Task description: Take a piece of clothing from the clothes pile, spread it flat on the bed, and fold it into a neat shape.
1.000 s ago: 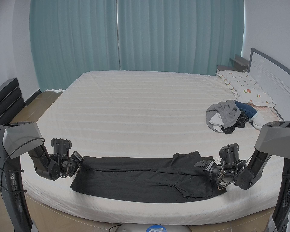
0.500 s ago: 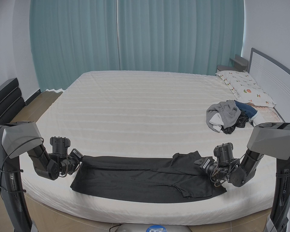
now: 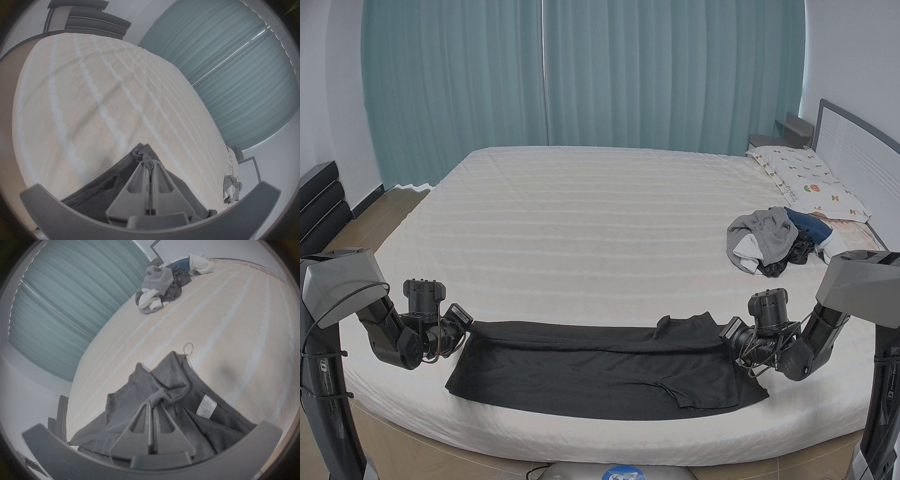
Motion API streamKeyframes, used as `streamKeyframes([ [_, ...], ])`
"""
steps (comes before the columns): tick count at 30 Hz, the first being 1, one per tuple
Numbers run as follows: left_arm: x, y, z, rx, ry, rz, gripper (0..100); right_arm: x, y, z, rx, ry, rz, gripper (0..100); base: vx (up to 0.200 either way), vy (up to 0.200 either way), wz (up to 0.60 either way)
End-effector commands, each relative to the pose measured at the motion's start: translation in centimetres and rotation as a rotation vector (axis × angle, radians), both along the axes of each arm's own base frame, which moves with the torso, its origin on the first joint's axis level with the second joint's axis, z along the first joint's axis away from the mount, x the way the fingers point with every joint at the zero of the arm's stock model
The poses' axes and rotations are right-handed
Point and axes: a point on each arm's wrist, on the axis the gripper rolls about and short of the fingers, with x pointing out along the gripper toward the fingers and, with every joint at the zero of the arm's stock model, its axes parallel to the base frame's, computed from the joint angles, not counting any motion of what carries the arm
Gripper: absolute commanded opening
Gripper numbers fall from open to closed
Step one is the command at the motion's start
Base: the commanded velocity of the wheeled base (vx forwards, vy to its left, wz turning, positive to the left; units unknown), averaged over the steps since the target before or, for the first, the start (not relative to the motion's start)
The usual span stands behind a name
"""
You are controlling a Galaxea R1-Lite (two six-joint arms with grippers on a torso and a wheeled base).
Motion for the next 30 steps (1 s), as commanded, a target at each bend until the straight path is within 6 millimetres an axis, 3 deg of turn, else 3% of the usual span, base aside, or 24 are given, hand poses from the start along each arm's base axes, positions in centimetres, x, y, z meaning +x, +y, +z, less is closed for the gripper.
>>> streamKeyframes([
  [1,1.7,0.0,1.2,0.001,-0.065,-0.002,0,1.2,-0.8,1.9,0.033,-0.091,-0.027,0,0.000,0.000,0.00],
  [8,5.1,0.2,4.1,-0.001,-0.204,0.022,0,3.5,-0.6,3.8,0.114,-0.266,-0.070,0,0.000,0.000,0.00],
  [13,4.9,0.0,3.1,-0.020,-0.180,0.028,0,3.1,-0.7,3.0,0.118,-0.288,-0.068,0,0.000,0.000,0.00],
  [16,4.5,0.0,1.5,-0.010,-0.128,0.023,0,2.3,-0.9,2.1,0.093,-0.241,-0.063,0,0.000,0.000,0.00],
  [23,2.4,0.0,-0.3,0.025,-0.034,-0.011,0,-0.1,-1.4,0.0,0.009,-0.131,-0.010,0,0.000,0.000,0.00],
  [30,-0.9,0.1,-2.1,0.200,0.053,-0.146,0,-2.6,-1.6,-1.7,-0.054,-0.032,0.051,0,0.000,0.000,0.00],
])
